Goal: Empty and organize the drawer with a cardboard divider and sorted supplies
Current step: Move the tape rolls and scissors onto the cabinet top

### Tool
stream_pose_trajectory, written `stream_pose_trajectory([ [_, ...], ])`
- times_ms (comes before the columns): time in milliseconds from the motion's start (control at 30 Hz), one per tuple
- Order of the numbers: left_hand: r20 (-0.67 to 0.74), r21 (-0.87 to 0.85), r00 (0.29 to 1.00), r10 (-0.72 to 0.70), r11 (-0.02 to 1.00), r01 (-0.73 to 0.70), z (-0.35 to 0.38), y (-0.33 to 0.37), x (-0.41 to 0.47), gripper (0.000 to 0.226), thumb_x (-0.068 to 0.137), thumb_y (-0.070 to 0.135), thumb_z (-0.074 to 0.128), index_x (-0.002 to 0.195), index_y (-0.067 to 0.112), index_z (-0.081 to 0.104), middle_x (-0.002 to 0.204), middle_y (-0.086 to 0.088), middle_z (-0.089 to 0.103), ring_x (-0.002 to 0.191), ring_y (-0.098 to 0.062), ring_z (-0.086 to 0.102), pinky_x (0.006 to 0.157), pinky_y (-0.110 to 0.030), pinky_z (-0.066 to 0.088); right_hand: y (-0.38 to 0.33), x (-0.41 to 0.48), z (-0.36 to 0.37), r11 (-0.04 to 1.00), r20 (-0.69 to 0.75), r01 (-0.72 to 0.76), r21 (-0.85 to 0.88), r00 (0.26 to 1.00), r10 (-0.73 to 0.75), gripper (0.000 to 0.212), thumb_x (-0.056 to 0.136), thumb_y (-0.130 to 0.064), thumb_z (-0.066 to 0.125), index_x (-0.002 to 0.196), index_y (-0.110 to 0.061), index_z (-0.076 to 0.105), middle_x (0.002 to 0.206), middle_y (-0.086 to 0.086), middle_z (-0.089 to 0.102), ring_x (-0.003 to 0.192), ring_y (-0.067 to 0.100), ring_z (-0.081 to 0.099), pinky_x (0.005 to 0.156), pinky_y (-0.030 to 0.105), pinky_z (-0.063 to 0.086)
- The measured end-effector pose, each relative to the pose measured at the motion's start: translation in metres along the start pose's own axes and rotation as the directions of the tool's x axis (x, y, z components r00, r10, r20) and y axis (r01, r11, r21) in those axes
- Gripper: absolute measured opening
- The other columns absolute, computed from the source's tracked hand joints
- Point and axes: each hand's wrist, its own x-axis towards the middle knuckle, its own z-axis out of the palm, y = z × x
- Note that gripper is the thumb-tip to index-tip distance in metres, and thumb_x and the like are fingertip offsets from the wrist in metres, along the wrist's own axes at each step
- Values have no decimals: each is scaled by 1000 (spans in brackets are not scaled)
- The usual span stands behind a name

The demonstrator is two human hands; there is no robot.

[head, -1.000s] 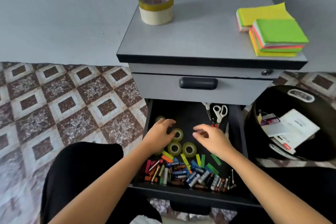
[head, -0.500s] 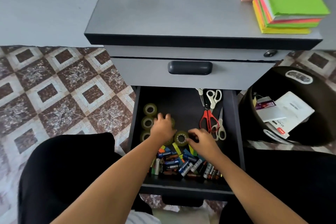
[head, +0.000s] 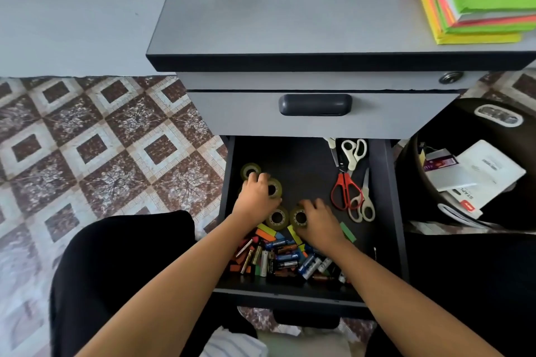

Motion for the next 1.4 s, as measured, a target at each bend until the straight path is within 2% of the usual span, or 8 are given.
stream_pose_trajectory([
  [200, -52, -141, 998, 46, 989, -53, -29, 10, -17, 65, 82, 34, 68, 138, 16, 40, 135, -7, 39, 125, -26, 41, 103, -33, 38, -7, -11, -28, 958, -71, -43, 285, 995, 66, 63, 82, -29, 65, 139, -15, 40, 127, 12, 45, 118, 29, 48, 94, 30, 42],
  [400, -176, -169, 964, 200, 959, -229, -87, 39, -39, 63, 81, 40, 69, 135, 20, 45, 130, -2, 44, 120, -18, 45, 96, -20, 35, -24, -45, -93, 904, -319, 132, 406, 948, 5, 56, 85, -26, 63, 138, -19, 44, 124, 4, 46, 115, 17, 49, 90, 18, 33],
  [500, -277, -132, 916, 290, 933, -335, -122, 56, -57, 61, 80, 41, 69, 134, 21, 48, 125, 1, 47, 112, -12, 48, 91, -17, 35, -39, -67, -132, 858, -475, 271, 437, 879, -36, 52, 86, -23, 61, 136, -19, 47, 124, 2, 48, 109, 12, 50, 92, 22, 42],
  [667, -379, -75, 823, 422, 873, -482, -180, 79, -83, 58, 77, 40, 72, 130, 23, 53, 114, 9, 48, 100, -4, 49, 87, -17, 41, -72, -96, -201, 767, -665, 505, 395, 733, -140, 48, 87, -21, 61, 134, -19, 49, 116, -6, 51, 102, 3, 51, 79, 7, 43],
  [867, -495, 44, 762, 417, 888, -458, -243, 93, -81, 64, 78, 38, 72, 134, 18, 47, 121, -1, 50, 103, -16, 53, 88, -18, 38, -110, -82, -266, 775, -800, 599, 201, 557, -222, 54, 82, -25, 69, 131, -8, 52, 121, 6, 57, 108, 16, 56, 92, 32, 49],
  [1033, -505, 51, 814, 288, 951, -305, -276, 90, -48, 64, 80, 37, 70, 132, 10, 45, 128, -10, 51, 114, -22, 50, 87, -22, 34, -136, -41, -290, 847, -728, 520, 108, 622, -289, 58, 84, -28, 67, 136, -9, 47, 130, 12, 54, 117, 24, 52, 93, 21, 36],
  [1200, -458, 38, 868, 194, 979, -198, -289, 81, -17, 61, 82, 39, 67, 132, 10, 46, 128, -11, 49, 115, -23, 48, 85, -22, 32, -155, -5, -291, 885, -614, 453, 104, 730, -301, 58, 87, -29, 63, 138, -8, 43, 131, 13, 52, 120, 26, 49, 95, 28, 39],
  [1400, -481, -58, 864, 153, 977, -205, -291, 76, 1, 60, 82, 33, 69, 132, 11, 45, 130, -11, 44, 118, -21, 46, 86, -20, 31, -171, 22, -286, 900, -608, 420, 118, 747, -269, 59, 86, -31, 62, 138, -10, 43, 128, 15, 51, 118, 28, 49, 94, 30, 40],
])
